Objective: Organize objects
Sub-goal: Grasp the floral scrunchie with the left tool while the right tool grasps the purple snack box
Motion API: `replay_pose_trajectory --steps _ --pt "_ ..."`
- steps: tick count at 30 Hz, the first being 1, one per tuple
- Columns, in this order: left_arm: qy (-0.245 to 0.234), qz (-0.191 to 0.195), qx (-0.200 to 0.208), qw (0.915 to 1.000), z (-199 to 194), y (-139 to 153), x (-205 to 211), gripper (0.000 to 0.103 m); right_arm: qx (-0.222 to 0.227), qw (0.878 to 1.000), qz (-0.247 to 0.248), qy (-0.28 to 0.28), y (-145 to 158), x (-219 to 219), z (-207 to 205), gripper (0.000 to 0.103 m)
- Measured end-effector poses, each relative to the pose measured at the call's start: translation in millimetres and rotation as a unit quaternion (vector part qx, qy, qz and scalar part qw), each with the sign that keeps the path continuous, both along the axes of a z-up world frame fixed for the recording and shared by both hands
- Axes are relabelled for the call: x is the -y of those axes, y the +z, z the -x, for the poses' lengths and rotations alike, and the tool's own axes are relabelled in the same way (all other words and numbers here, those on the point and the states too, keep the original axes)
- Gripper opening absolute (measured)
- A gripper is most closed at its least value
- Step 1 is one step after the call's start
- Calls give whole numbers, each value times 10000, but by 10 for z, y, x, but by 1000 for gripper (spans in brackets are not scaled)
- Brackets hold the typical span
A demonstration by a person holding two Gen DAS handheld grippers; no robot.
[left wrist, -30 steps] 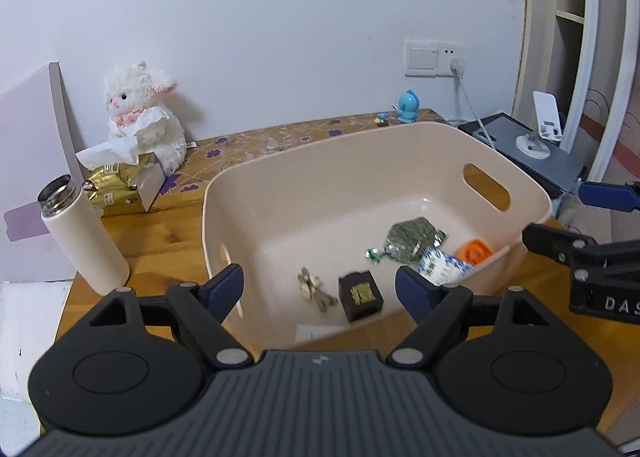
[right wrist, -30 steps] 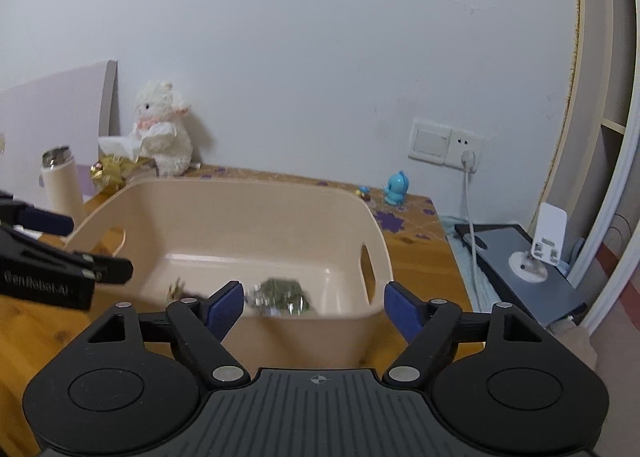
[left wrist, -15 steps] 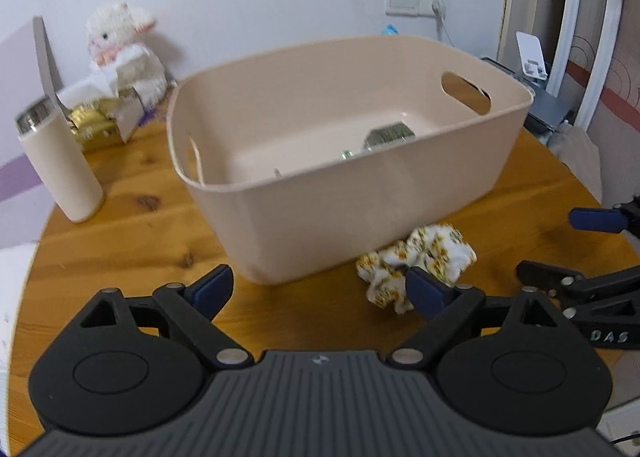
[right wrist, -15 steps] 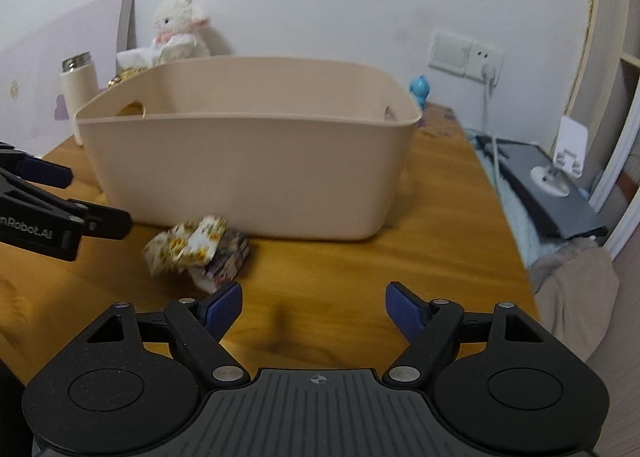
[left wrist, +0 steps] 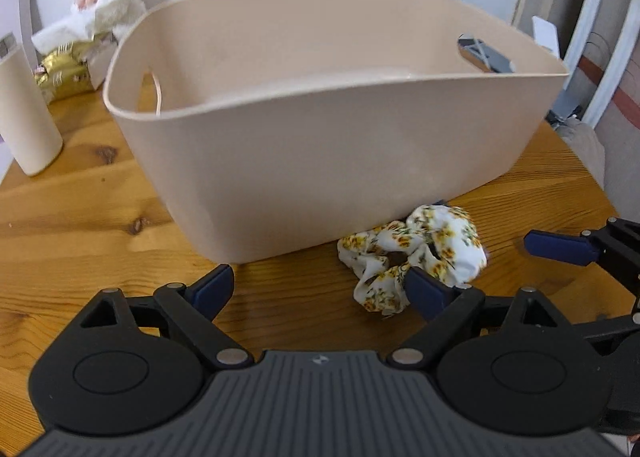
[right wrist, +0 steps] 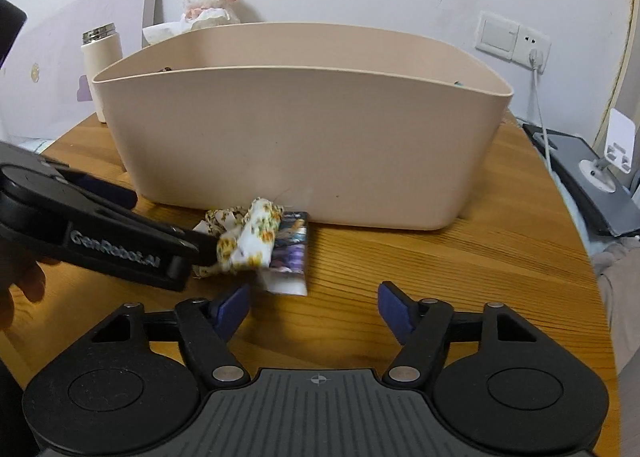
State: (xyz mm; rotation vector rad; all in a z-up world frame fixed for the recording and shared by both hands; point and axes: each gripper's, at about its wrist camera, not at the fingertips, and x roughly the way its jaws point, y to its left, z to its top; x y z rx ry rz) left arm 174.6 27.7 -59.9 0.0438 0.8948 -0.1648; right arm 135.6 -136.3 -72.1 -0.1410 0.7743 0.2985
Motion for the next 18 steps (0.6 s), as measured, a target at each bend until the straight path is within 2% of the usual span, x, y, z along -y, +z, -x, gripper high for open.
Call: replay_pose_trajectory --steps 3,8,9,10,11,13,14,16,18 --pt "118 111 -118 9998 -57 -64 -28 93 15 10000 -9 -49 -37 -4 -32 62" --pt "141 -6 -18 9999 -59 -62 16 88 -33 9999 -100 -76 -73 60 -81 39" --pt "127 -8 10 9999 -49 -56 25 83 -26 9999 -105 -71 -74 64 -86 36" --pt "75 8 55 10000 -33 -43 34 72 -27 9999 -122 -56 -77 67 -92 28" --pt "24 17 75 10000 -21 -29 43 67 -38 9999 -144 -47 -80 75 -98 25" --pt "-66 63 58 9999 -10 -4 60 51 -31 9999 -139 -20 -84 80 -95 24" --pt "-116 89 52 9999 -8 4 66 47 -25 9999 -126 -1 -83 76 -92 24" --pt "-191 157 34 9997 -5 14 73 29 -23 9999 -114 28 -81 81 -78 23" --pt "-251 315 -38 9992 -2 23 57 15 -25 9999 -93 57 -77 83 -54 22"
